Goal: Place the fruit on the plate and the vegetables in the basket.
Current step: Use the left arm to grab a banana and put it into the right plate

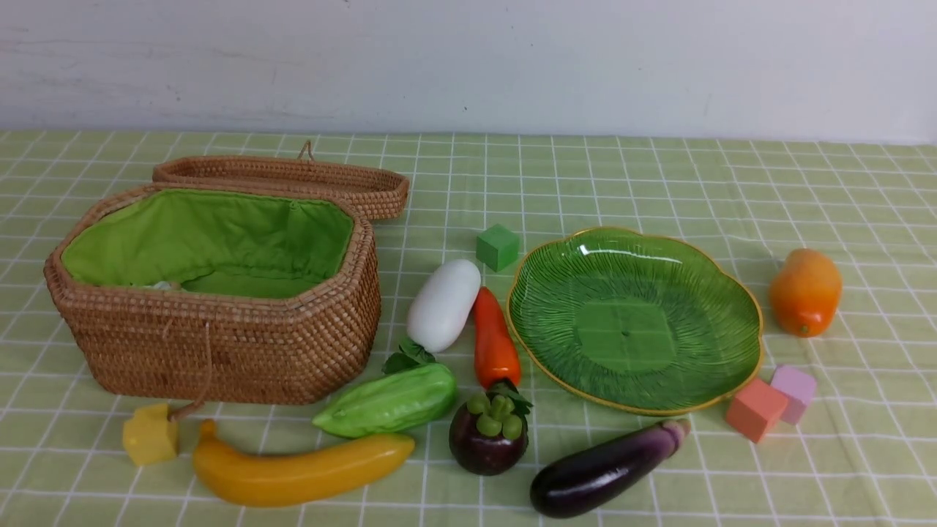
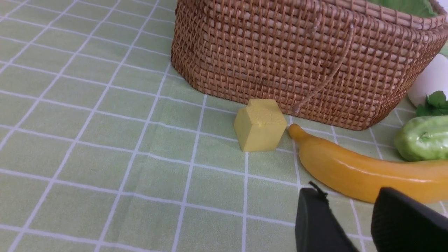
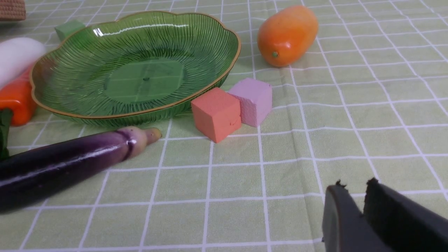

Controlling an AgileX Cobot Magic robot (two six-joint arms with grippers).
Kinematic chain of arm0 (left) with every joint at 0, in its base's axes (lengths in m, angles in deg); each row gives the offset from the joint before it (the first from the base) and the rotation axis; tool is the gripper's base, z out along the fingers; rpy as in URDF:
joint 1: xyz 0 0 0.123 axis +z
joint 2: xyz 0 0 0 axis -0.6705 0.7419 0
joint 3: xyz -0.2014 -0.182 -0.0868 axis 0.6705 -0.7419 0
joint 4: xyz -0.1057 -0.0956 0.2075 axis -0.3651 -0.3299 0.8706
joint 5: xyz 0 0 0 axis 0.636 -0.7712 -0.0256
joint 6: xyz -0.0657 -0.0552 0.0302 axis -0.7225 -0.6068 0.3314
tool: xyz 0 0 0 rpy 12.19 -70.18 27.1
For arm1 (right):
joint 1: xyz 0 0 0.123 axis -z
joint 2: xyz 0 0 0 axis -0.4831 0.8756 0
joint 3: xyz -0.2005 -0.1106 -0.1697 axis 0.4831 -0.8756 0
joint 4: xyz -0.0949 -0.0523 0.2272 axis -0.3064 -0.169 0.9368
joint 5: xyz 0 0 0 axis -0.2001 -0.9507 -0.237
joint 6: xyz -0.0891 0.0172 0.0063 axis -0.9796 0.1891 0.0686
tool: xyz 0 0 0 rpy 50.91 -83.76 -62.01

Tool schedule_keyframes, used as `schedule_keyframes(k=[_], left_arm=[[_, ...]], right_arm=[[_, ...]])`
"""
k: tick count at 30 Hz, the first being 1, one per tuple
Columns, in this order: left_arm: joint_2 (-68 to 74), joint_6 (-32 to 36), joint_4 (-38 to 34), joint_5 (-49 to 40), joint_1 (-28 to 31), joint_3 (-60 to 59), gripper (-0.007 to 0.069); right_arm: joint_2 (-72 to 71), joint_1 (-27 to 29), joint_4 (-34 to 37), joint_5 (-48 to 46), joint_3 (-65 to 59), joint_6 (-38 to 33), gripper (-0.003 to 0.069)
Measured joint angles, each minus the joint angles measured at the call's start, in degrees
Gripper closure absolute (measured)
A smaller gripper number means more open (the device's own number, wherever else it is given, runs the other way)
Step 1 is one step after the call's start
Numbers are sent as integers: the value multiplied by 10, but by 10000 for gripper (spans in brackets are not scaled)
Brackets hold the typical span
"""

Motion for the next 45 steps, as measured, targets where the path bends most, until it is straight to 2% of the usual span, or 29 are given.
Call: schedule_keyframes(k=[2, 8, 15, 20, 23, 25, 30, 32, 36, 39, 40, 41, 45], left_arm=[[0, -12, -20, 22, 0, 0, 386], [0, -103, -176, 128, 0, 0, 386], [0, -118, -233, 225, 0, 0, 395], [0, -118, -228, 235, 0, 9, 502], [0, -118, -216, 232, 0, 22, 607], [7, -118, -206, 226, 0, 35, 638], [50, -115, -150, 180, 0, 97, 638], [89, -105, -113, 136, 0, 154, 638], [196, -47, -72, 1, 0, 264, 638], [282, 36, -92, -120, 0, 339, 638], [289, 50, -96, -127, -1, 344, 638], [343, 110, -141, -189, -8, 389, 638], [448, 270, -244, -292, -53, 462, 638]], right_arm=[[0, 0, 0, 0, 0, 0, 542], [0, 0, 0, 0, 0, 0, 532], [0, 0, 0, 0, 0, 0, 522], [0, 0, 0, 0, 0, 0, 519], [0, 0, 0, 0, 0, 0, 515], [0, 0, 0, 0, 0, 0, 512], [0, 0, 2, 3, 0, 0, 510], [0, 0, 11, 9, -1, 0, 508], [0, 0, 13, 15, -2, 0, 502], [0, 0, 13, 16, -2, 0, 498], [0, 0, 13, 15, -2, 0, 498], [0, 0, 13, 15, -2, 0, 496], [0, 0, 48, 32, -3, 3, 491]])
